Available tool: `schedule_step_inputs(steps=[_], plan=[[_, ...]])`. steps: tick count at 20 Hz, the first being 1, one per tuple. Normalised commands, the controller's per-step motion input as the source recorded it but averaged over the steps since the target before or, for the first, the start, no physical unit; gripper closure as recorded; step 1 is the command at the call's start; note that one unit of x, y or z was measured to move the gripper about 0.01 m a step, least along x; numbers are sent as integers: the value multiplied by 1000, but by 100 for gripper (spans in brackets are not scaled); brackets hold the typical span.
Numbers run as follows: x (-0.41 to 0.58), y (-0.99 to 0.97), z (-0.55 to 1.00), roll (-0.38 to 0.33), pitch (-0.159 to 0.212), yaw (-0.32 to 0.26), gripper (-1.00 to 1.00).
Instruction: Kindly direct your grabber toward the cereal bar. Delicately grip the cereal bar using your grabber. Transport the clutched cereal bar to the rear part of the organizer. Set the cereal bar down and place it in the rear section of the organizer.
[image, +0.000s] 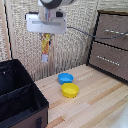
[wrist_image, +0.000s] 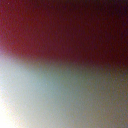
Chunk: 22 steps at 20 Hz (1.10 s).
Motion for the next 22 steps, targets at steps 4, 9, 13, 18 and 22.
schedule_step_inputs(steps=[4,9,13,18,22], plan=[[-129,383,391,1,12,-178,100],[-65,531,186,30,90,-99,100],[-10,591,156,43,111,-76,100],[0,623,160,42,115,-68,100],[0,631,321,50,47,-101,100]])
